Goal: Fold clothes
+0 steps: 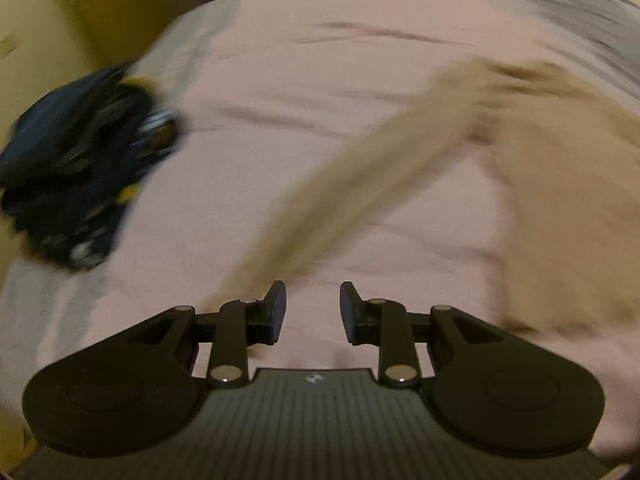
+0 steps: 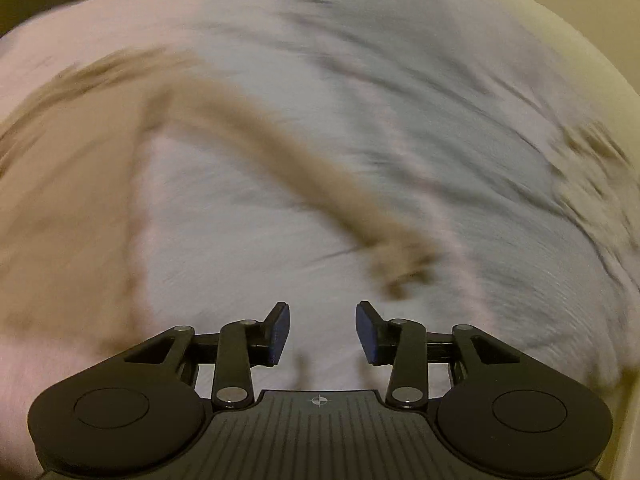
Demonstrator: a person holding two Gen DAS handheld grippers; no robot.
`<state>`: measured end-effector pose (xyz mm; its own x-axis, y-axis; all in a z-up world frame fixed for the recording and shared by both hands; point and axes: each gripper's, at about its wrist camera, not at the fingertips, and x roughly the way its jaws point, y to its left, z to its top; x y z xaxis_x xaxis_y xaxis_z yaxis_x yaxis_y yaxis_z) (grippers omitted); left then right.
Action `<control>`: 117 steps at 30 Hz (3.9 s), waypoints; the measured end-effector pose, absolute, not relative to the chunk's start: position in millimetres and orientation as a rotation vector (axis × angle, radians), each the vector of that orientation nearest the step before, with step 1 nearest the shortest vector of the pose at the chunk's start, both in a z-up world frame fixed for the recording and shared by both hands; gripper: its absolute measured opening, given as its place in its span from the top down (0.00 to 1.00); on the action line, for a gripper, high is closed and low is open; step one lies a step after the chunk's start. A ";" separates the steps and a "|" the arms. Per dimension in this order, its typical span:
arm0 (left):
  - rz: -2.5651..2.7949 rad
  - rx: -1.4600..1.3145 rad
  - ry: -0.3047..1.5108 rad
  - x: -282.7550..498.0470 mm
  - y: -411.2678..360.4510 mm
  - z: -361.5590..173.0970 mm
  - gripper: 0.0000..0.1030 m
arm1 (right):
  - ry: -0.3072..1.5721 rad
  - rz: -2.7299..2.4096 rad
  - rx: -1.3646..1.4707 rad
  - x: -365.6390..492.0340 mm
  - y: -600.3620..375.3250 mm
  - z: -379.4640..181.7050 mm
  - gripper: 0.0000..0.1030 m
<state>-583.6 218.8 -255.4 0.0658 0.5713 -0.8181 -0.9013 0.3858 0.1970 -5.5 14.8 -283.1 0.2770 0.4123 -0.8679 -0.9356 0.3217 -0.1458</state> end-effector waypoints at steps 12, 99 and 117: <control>0.859 -0.204 1.078 -501.9 179.1 -313.2 0.73 | 0.528 1.359 -1.116 -130.7 21.7 -338.5 0.61; 0.501 -0.537 0.845 -290.9 622.0 -349.5 0.68 | 0.955 1.619 -0.660 41.2 523.8 -351.0 0.50; 0.654 -0.186 0.843 -270.5 586.4 -376.5 0.95 | 0.801 1.579 -0.600 17.7 519.5 -372.0 0.98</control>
